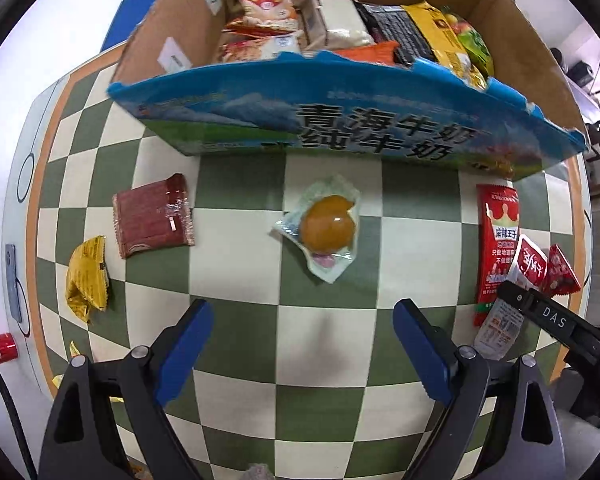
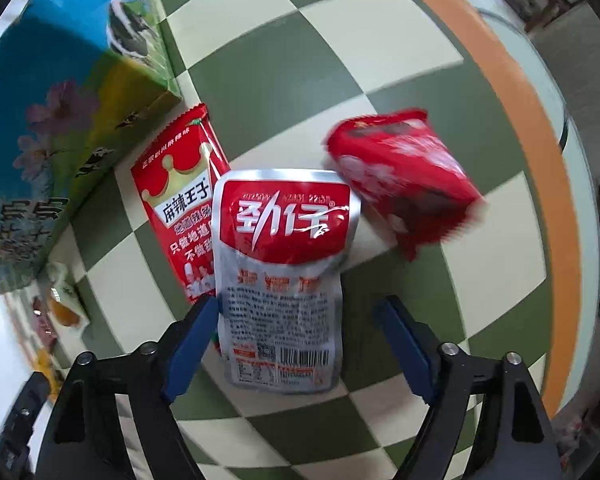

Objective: Organize snacks
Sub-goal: 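Move both tools back toward the remaining snacks on the table, then grasp the red spicy strip packet with left tool while right tool grasps white-red pouch, then carry both packets into the box and open both tools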

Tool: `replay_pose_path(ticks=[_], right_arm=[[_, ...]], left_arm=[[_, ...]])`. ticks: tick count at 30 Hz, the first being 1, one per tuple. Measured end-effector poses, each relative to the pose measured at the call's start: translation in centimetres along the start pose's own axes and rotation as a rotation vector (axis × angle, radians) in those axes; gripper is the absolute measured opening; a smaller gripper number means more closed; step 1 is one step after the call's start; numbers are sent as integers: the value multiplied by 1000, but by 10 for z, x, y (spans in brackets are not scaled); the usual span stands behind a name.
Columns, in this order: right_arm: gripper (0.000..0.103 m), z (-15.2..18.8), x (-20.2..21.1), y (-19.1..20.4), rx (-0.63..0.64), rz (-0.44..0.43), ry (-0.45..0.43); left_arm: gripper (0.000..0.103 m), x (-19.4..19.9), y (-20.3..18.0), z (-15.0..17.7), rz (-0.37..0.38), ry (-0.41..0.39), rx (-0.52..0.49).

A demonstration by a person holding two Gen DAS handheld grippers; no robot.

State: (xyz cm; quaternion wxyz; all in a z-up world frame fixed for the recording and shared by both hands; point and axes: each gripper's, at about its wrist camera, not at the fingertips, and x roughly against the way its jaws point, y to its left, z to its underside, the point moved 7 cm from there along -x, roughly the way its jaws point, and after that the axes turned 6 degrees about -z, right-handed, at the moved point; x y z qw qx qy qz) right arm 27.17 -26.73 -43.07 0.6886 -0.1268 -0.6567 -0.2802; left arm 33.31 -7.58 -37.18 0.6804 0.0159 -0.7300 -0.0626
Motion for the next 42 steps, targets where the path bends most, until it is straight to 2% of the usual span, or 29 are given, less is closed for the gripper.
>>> replay_pose_path(ticks=[1,2,5,8,14,19,22,24,26,27,28,30,34,38,42], right_arm=[[64,-1,3,2,23,7,-20],[58,-2,6,6,37,-6,-34],[53,2,12,6,70,7,-34],[52,10,21,-8,55,-10,-34],[52,13,38,-55,-17,-47,-37],[53,6,36,-84,-41,-39,-27],[53,5,36,-96,-57,-46,-21],[53,3,37,-102,-59,-48,-17],[53,3,36,-107,-52,-46,-13],[53,4,32,-108,-48,-45,-10],[53,6,33,-109,-43,-45,-7],[53,3,26,-102,-31,-44,-2],[53,1,15,-95,-7,-53,20],[53,7,8,-89,23,-72,38],[53,12,1,-83,51,-94,58]], left_arm=[[92,1,-5,-1,-1,1,-7],[92,2,-10,-1,-3,0,-14],[92,5,-27,-3,5,9,-28],[92,6,-54,-6,34,25,-43],[92,-10,-131,-14,105,97,-98],[92,-40,-180,-18,62,136,-159],[92,-56,-197,-17,44,164,-172],[91,-53,-206,-19,26,126,-186],[78,-46,-213,-19,29,89,-202],[62,-42,-218,-16,29,75,-217],[51,-37,-222,-14,26,66,-233],[50,-33,-224,-6,5,70,-267],[48,-31,-208,15,-10,85,-269],[46,-30,-180,37,-2,121,-229],[45,-14,-155,51,40,140,-173]])
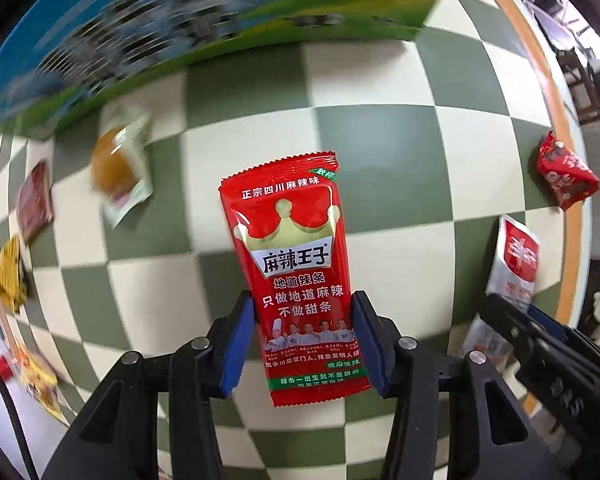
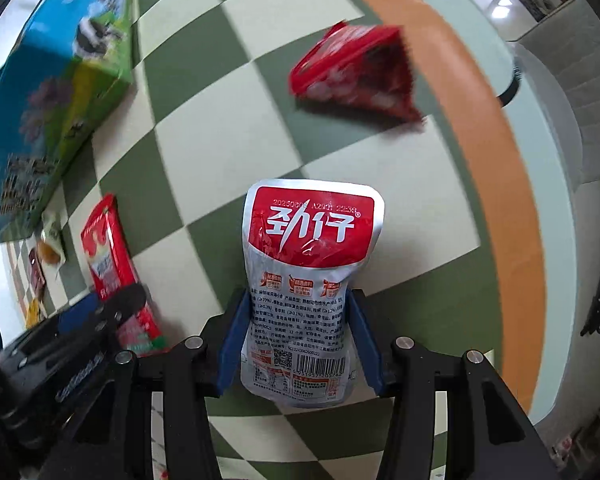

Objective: Organize snacks
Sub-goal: 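Carry both packets into the box and open both tools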

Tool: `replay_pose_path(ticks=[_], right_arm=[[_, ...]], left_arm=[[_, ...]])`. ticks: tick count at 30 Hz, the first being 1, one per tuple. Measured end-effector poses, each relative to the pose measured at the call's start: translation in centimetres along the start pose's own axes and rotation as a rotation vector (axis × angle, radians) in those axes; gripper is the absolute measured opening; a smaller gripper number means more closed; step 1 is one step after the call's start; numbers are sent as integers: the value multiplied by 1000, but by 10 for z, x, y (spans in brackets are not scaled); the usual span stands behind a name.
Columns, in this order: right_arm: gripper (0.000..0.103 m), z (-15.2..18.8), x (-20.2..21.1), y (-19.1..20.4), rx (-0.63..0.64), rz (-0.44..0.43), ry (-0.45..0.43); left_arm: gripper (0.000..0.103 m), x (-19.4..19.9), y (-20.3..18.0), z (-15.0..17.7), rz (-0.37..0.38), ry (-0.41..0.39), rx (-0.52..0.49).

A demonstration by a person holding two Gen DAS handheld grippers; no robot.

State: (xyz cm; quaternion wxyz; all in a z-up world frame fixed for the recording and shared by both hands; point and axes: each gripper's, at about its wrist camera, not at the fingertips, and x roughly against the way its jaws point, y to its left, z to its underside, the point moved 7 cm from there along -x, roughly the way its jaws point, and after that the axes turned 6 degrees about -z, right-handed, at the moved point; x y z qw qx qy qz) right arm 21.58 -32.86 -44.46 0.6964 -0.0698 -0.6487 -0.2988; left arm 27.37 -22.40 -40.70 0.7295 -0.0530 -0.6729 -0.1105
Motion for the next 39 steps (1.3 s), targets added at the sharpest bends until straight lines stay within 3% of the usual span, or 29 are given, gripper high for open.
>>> replay_pose_path(ticks=[10,15,23,29,33,39], right_arm=[[52,10,21,48,93,-96,-1],[52,6,58,80,157,-155,-41],[52,-11,121,161,253,-255,-122],[52,-51,157,208,304,-273,-190],[52,-94,160,231,327,-235,-234],[52,-144,140,247,352,-165,-236]], left_arm=[[45,75,35,9,95,-90,80],[45,108,87,8,139,-163,98],[45,185,118,-51,216,-295,123],[45,209,144,-118,190,-351,136],[46,198,150,-159,183,-324,136],[46,156,132,-211,283,-146,109]])
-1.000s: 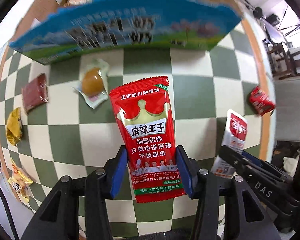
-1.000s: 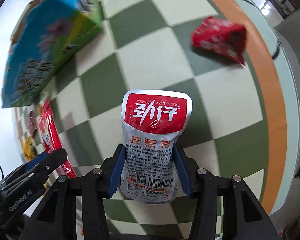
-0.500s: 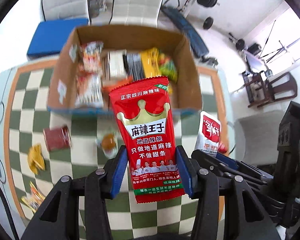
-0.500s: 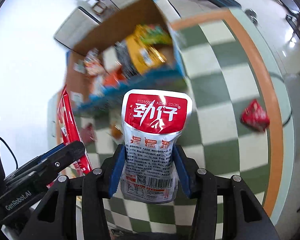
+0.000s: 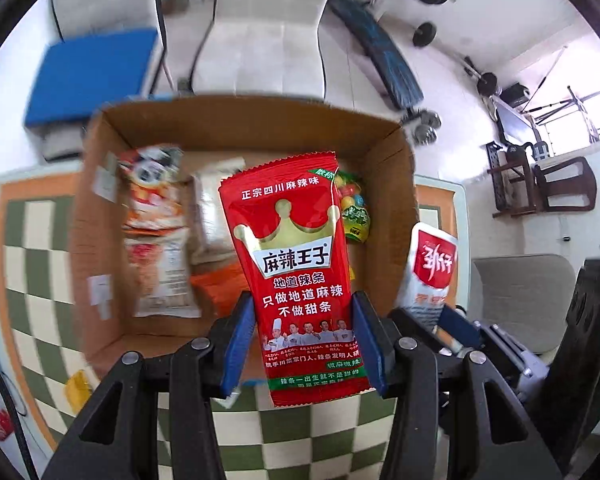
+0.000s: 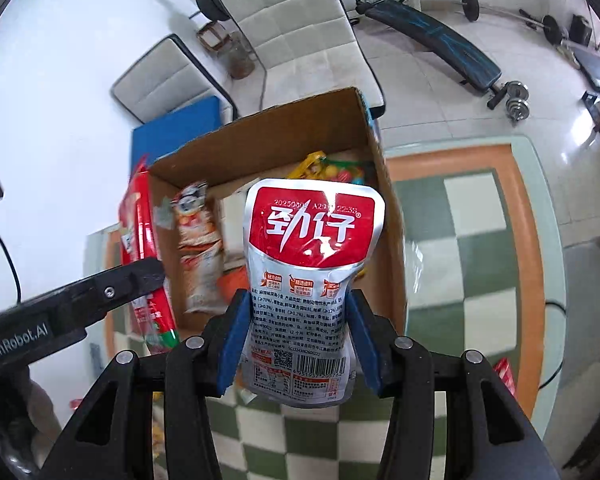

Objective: Organize snacks
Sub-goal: 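Carry both packets into the box and open both tools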

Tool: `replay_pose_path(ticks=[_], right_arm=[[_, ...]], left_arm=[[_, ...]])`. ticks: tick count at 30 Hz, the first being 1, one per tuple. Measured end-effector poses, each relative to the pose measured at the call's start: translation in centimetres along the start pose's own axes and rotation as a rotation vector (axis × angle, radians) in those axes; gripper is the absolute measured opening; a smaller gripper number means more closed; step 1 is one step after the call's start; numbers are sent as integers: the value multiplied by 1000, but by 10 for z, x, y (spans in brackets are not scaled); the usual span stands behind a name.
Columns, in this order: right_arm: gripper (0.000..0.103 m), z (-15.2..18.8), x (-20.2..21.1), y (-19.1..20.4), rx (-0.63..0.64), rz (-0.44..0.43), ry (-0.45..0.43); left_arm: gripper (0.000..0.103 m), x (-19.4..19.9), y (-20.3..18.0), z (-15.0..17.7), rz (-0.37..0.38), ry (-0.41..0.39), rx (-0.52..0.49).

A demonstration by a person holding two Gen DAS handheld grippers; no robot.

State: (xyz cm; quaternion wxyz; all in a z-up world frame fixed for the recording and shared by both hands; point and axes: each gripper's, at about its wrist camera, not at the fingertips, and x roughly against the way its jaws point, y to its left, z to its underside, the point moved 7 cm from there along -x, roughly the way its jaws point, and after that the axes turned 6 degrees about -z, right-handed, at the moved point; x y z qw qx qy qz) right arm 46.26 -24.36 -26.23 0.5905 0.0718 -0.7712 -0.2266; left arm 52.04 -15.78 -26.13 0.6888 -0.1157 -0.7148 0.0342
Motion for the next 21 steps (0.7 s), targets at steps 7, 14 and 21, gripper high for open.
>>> replay_pose_path(ticks=[7,14,21], right_arm=[[52,-9,-35,-12,18,52,75],[59,-4,-51,-23,-11,49,129],[84,-4,-55,-28,-21,68,158]], left_arm=[[46,-56,-8,-5,42,185,-4],[47,-77,-9,8,25,267,-6],[57,-73,-10,11,19,274,-13]])
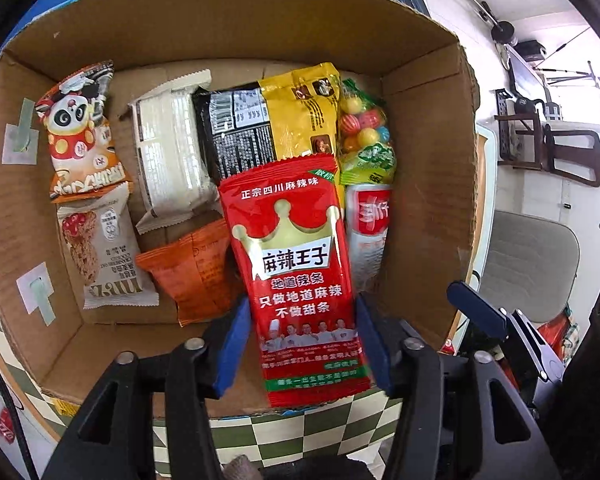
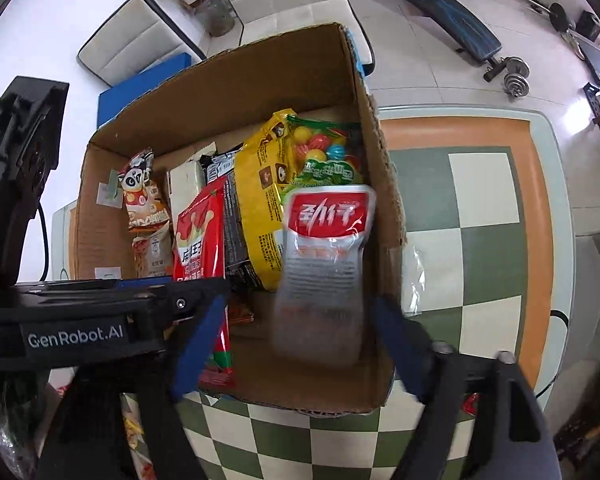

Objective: Organize snacks
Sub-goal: 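Carry both packets into the box and open both tools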

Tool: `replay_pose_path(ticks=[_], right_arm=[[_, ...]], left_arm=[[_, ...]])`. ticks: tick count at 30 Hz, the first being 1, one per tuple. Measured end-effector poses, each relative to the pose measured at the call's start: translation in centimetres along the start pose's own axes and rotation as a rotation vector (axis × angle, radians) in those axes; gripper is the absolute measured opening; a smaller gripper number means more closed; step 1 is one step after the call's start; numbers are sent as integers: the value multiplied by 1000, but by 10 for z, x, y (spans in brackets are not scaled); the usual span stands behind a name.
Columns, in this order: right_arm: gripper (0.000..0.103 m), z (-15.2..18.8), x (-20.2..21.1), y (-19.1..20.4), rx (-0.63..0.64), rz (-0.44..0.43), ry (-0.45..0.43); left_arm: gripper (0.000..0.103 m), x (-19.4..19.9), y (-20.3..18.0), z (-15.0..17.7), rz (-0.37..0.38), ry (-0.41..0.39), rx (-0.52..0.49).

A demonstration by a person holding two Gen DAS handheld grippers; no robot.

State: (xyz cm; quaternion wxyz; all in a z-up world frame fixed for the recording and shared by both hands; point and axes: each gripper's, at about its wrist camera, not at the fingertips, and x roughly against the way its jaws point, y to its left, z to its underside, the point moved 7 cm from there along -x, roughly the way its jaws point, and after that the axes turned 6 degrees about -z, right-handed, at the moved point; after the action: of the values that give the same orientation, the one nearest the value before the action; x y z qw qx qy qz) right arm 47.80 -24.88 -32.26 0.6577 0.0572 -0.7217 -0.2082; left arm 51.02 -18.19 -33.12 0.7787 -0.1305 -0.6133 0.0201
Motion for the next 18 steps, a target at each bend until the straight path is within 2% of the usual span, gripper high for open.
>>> replay_pose_path(ticks=[4,10,12,14,16,18], right_arm=[[84,4,2,-1,-5,3,10],[93,12,9,2,-1,9,13],[94,16,14,3,1,13,4],[94,19,19,4,-2,9,-5],[94,24,27,4,-4,2,-21],[94,28,36,4,-3,-2,-45]], left_arm=[[79,7,4,3,-27,-22,-1],[85,21,11,12,8,-58,7],[85,34,15,19,-7,-114,-6],[85,50,14,23,-60,-201,-25],[85,69,11,29,-143,-317,-47],[85,81,9,37,-187,-393,-54]])
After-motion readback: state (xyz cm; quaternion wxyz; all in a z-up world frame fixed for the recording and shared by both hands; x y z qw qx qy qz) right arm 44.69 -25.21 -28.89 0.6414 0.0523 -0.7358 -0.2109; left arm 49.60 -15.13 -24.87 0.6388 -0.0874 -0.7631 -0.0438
